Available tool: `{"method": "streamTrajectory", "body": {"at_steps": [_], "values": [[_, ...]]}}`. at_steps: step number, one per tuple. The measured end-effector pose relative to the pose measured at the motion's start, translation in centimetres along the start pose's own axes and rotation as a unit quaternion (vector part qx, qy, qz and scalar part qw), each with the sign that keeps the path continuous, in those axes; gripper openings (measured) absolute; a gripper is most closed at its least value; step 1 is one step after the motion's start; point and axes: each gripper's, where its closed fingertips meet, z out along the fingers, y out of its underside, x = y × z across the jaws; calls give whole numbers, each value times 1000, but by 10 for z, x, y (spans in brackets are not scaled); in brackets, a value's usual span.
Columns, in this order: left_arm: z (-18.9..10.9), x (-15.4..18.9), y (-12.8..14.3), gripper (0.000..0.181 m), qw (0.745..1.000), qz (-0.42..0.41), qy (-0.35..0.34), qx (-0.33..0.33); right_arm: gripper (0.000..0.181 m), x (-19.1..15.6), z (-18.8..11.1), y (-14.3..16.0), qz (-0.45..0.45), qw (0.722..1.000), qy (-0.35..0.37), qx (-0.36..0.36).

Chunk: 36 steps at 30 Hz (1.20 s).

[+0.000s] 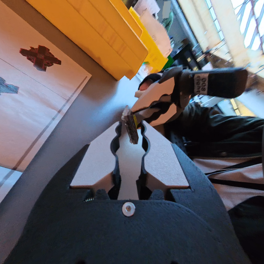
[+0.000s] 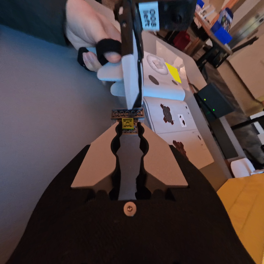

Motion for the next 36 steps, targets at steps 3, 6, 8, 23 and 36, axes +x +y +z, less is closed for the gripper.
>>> {"method": "streamTrajectory", "body": {"at_steps": [3,6,8,23,36], "values": [[0,7,-2,26,998,-42,44,14,21,0,-2,-7,-6,1000,5,17],[5,6,6,9,997,-58,43,-10,21,-2,-2,-5,-8,1000,1,17],[7,2,7,9,997,-73,31,-11,21,-2,1,-1,-16,1000,4,9],[13,-14,30,9,990,-119,-17,-74,14,-22,15,17,-21,998,-37,-45],[12,-10,33,8,993,-69,-13,-92,14,-25,11,13,73,992,-99,1]]}}
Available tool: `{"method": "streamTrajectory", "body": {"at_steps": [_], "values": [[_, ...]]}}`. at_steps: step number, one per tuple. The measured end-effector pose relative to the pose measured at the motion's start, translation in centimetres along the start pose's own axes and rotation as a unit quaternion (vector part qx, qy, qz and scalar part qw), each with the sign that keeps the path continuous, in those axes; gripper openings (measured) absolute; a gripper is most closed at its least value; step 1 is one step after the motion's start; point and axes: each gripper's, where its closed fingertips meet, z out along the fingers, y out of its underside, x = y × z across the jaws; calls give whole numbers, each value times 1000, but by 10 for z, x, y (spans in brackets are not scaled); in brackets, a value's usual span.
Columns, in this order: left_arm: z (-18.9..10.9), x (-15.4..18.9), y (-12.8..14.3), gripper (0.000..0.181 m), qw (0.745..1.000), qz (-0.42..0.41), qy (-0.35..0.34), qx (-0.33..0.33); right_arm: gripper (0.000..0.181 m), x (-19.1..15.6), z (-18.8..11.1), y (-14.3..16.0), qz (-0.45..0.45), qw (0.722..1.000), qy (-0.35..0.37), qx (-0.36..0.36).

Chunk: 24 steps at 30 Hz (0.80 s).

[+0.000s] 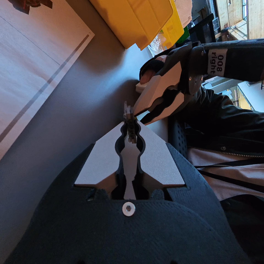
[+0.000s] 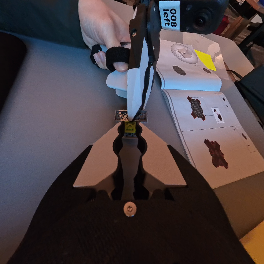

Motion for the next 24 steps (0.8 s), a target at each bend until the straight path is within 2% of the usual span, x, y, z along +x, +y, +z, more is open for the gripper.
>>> {"method": "streamTrajectory", "body": {"at_steps": [7,11,13,21,24], "values": [[2,2,2,8,1000,12,3,-10,14,-4,-3,0,41,998,-49,7],[-2,-3,0,8,1000,-10,-1,2,14,-2,-7,11,-15,999,-29,-33],[-8,-7,-2,8,1000,-20,-4,9,14,-1,-11,14,-23,999,-23,-30],[-9,-7,0,8,999,-32,6,3,15,1,-35,-31,-77,995,16,60],[-9,-7,0,8,999,-35,9,2,15,2,-51,-49,-53,993,19,103]]}}
